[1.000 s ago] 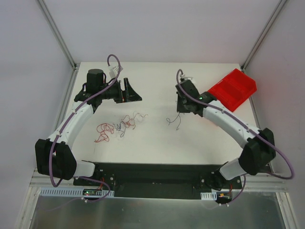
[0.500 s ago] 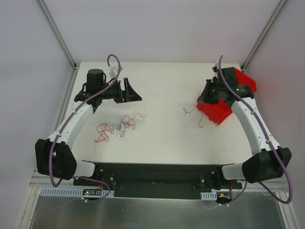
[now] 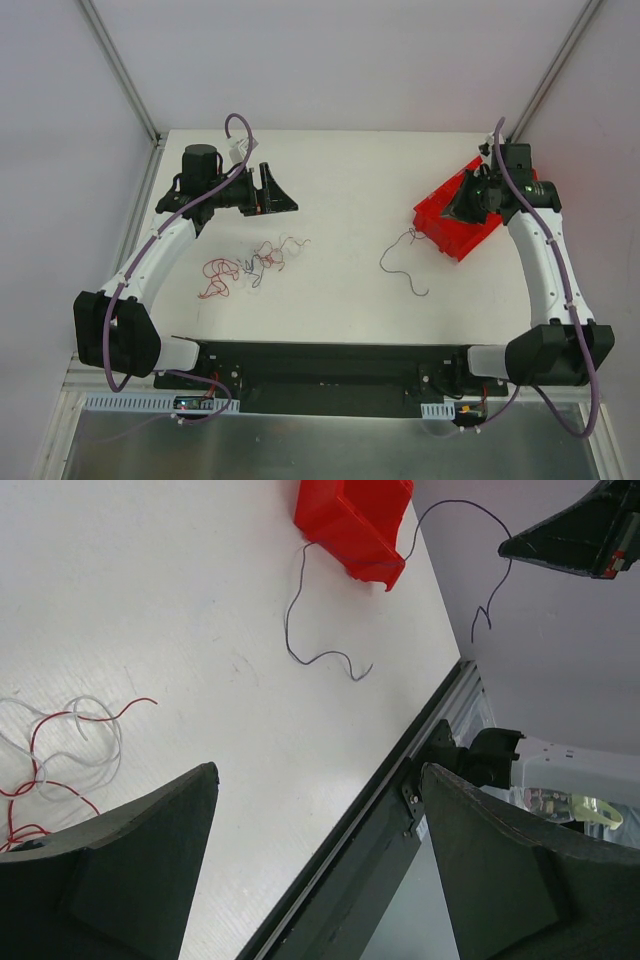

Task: Untangle the cables

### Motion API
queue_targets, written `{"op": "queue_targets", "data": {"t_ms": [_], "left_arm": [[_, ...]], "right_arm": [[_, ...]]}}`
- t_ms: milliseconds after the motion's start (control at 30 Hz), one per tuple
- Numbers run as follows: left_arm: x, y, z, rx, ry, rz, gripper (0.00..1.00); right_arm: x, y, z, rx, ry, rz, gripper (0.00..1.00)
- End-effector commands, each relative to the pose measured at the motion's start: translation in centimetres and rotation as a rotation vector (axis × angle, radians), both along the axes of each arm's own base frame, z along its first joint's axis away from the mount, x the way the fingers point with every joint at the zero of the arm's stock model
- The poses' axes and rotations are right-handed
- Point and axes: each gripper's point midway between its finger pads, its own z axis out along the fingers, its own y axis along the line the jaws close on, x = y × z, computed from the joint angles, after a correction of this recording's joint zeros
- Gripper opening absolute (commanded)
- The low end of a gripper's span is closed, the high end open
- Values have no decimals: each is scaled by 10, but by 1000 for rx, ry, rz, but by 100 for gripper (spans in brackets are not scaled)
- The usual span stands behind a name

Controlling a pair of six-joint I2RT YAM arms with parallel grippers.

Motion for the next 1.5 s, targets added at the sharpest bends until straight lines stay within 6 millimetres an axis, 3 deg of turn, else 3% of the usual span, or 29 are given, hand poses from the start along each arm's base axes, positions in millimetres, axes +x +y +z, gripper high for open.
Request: {"op": "queue_targets", "data": {"t_ms": [0, 100, 267, 400, 533, 733, 933, 1033, 1200, 1467], "left_arm": [[-4, -2, 11, -26, -43, -24, 82], [-4, -2, 11, -27, -39, -24, 82], [-4, -3, 10, -34, -29, -30, 82], [-4, -3, 11, -29, -42, -25, 82], [-4, -2, 11, -24, -49, -18, 82], [-4, -2, 12, -26, -48, -22, 82], [-3, -3, 9, -30, -35, -25, 82], [-3, -3, 8, -31, -27, -28, 81], [-3, -3, 7, -30, -26, -27, 82], [-3, -3, 6, -29, -23, -27, 82]], "right_arm": [[5, 3, 8, 43, -2, 28, 0], [0, 13, -5, 51, 30, 54, 0], [-10, 48, -61, 28, 118, 114, 0], [-17, 68, -108, -136, 224, 181, 0], [-25, 69, -137, -296, 304, 275, 0], [-42, 54, -160, -488, 437, 350, 0], [-56, 59, -177, -451, 467, 381, 2], [-59, 61, -186, -432, 477, 365, 6], [-60, 70, -190, -386, 462, 350, 24], [-68, 72, -201, -379, 471, 356, 35]]}}
